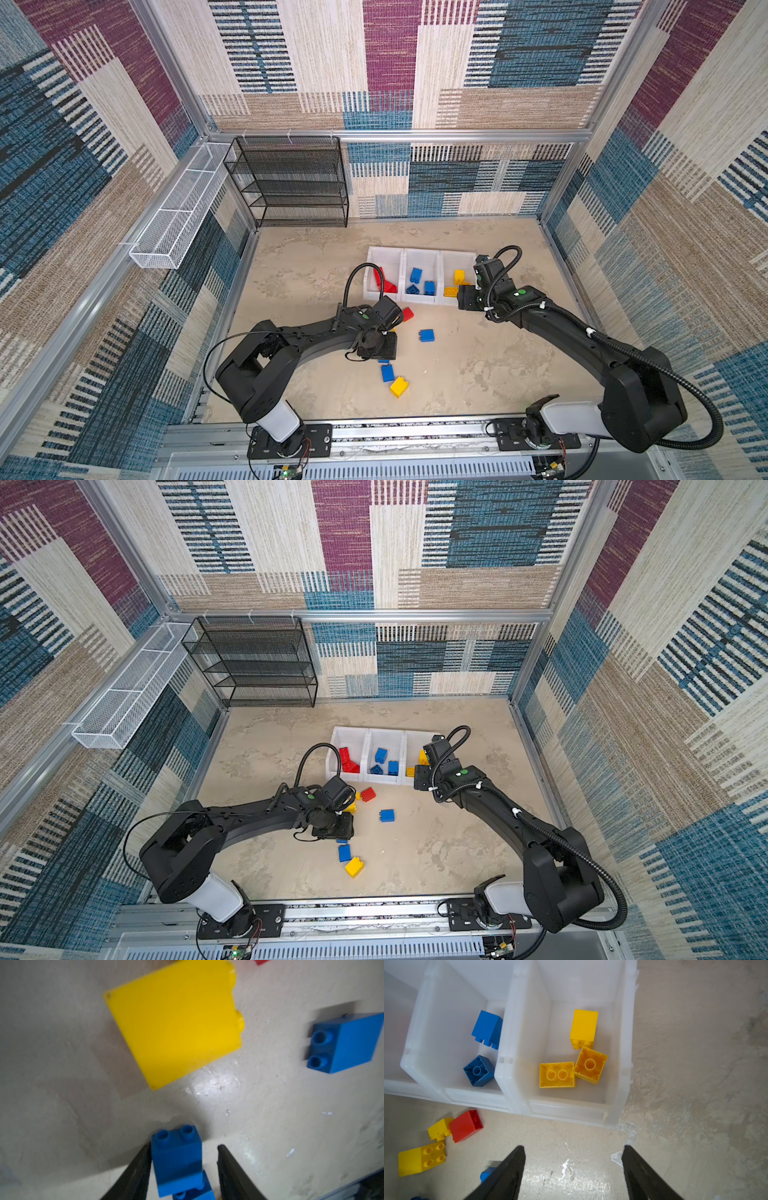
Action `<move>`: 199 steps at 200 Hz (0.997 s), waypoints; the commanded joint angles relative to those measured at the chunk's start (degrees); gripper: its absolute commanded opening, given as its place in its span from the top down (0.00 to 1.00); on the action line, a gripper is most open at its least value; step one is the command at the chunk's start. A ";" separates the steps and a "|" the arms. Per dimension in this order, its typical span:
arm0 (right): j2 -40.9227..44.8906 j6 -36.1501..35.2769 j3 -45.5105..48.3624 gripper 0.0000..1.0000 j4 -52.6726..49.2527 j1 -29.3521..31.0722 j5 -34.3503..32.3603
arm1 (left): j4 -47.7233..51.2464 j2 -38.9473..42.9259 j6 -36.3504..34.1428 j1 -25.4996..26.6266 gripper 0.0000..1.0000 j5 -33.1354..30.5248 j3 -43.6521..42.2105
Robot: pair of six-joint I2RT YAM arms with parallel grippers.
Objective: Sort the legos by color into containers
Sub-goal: 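Carry the blue brick with the left gripper into the middle compartment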
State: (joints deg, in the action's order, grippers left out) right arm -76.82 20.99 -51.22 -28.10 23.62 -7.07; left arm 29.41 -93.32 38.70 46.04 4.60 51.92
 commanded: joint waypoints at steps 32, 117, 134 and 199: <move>0.55 1.12 0.24 0.25 0.78 0.01 0.10 | 2.75 -2.72 -2.79 1.50 0.69 -2.28 1.25; 2.49 1.29 -0.81 0.26 -1.78 -0.05 -0.35 | 8.80 0.41 -20.82 -7.52 0.66 -11.03 27.42; 2.79 1.83 -0.90 0.26 -2.21 0.03 0.01 | 9.29 -4.94 -22.79 -11.92 0.65 -10.44 33.59; 5.20 2.87 -0.35 0.26 -3.98 0.09 -0.83 | 13.19 -19.96 -22.50 -16.36 0.66 -1.21 49.13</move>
State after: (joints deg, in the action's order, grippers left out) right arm -72.10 22.83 -51.59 -31.24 23.66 -7.11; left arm 41.36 -111.92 17.67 29.69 -2.20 98.43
